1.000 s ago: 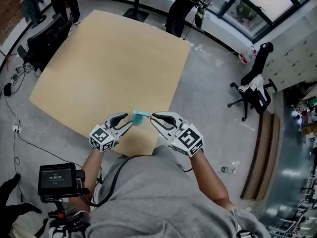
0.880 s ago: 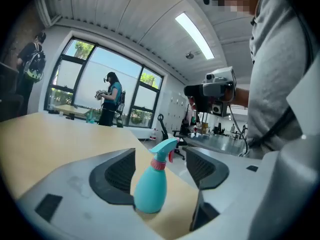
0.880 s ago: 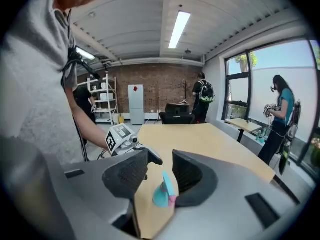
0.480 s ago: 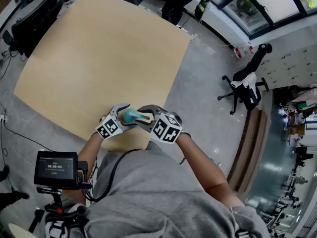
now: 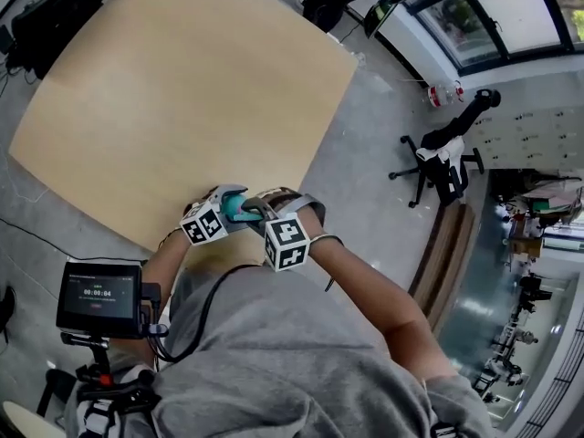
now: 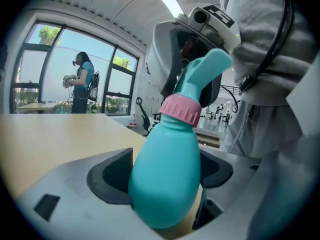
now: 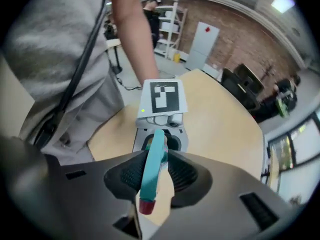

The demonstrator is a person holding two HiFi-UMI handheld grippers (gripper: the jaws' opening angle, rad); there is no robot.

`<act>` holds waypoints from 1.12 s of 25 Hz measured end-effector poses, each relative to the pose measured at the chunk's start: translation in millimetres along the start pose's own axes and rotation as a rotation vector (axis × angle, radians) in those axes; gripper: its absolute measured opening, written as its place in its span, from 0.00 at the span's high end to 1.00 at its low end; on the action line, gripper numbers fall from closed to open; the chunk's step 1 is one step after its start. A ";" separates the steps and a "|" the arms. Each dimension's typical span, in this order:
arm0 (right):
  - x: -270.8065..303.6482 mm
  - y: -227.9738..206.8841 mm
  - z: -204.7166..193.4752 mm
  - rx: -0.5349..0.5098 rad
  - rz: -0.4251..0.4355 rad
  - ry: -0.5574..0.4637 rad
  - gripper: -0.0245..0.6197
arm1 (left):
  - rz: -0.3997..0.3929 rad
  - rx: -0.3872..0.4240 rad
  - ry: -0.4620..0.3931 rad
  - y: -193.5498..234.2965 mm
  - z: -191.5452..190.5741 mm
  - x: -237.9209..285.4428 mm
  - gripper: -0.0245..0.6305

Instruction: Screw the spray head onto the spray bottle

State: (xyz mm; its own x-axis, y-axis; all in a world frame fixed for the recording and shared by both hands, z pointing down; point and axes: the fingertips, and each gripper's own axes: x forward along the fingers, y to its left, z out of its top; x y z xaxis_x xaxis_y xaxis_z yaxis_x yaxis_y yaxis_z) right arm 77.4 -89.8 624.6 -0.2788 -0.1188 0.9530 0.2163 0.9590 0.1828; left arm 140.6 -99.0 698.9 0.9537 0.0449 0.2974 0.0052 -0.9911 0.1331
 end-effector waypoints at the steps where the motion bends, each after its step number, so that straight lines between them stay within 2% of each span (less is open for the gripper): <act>1: -2.2 2.4 0.0 -0.115 0.016 0.004 0.79 | -0.005 0.002 -0.005 -1.0 1.5 0.5 0.41; 3: -5.9 5.8 0.8 -0.299 0.060 0.003 0.79 | -0.001 0.000 -0.014 -2.3 4.8 1.9 0.41; 4: -6.6 5.9 0.8 -0.322 0.079 0.003 0.79 | 0.010 -0.005 -0.021 -1.8 6.2 2.7 0.41; 5: -6.6 4.0 0.0 -0.277 0.091 0.005 0.79 | 0.032 -0.014 -0.029 0.1 7.8 3.4 0.41; 6: -6.0 0.5 -2.3 -0.161 0.090 0.009 0.79 | 0.068 -0.026 -0.038 3.4 9.5 4.0 0.41; 7: -5.1 -3.9 -6.6 0.023 0.077 0.007 0.79 | 0.116 -0.042 -0.046 7.9 11.4 4.6 0.41; 10: -5.8 -18.7 -24.0 0.785 0.006 -0.078 0.79 | 0.310 -0.098 -0.065 22.7 16.0 6.4 0.41; 11: -8.7 -23.4 -27.9 0.983 -0.025 -0.117 0.79 | 0.387 -0.124 -0.068 28.0 17.3 6.1 0.41; 12: -11.7 -27.7 -30.1 1.109 -0.065 -0.145 0.79 | 0.467 -0.156 -0.070 33.7 18.3 4.8 0.41; 14: -14.7 -33.7 -30.4 1.200 -0.145 -0.171 0.79 | 0.609 -0.228 -0.069 44.7 18.8 -0.4 0.41; 15: -14.9 -35.2 -29.9 1.207 -0.167 -0.178 0.79 | 0.651 -0.255 -0.068 48.2 18.4 -2.6 0.41; 17: -14.8 -35.5 -28.8 1.190 -0.165 -0.187 0.78 | 0.669 -0.277 -0.071 49.8 17.2 -3.5 0.41; 19: -13.7 -30.4 -24.2 1.119 -0.120 -0.181 0.78 | 0.638 -0.267 -0.080 46.8 16.7 -2.4 0.41; 22: -23.7 -25.3 -7.7 1.003 -0.031 -0.211 0.63 | 0.582 -0.237 -0.086 43.3 16.4 -0.6 0.41; 23: -33.8 -27.5 -0.5 0.956 -0.010 -0.242 0.63 | 0.559 -0.228 -0.087 42.8 16.3 0.5 0.41; 25: -61.3 -34.1 16.5 0.805 0.037 -0.318 0.63 | 0.493 -0.206 -0.089 40.9 16.7 3.6 0.41; 26: -75.6 -37.5 23.6 0.694 0.056 -0.345 0.63 | 0.448 -0.189 -0.090 39.4 17.2 5.4 0.41; 28: -94.7 -42.5 25.1 0.384 0.061 -0.306 0.63 | 0.344 -0.151 -0.087 35.9 17.8 8.2 0.41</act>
State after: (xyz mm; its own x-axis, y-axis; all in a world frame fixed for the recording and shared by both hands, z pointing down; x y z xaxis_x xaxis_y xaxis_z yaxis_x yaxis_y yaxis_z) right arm 71.1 -112.9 520.5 -0.5511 -0.0336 0.8338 -0.1036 0.9942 -0.0285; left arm 153.9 -136.4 689.3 0.9142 -0.3040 0.2681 -0.3574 -0.9166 0.1792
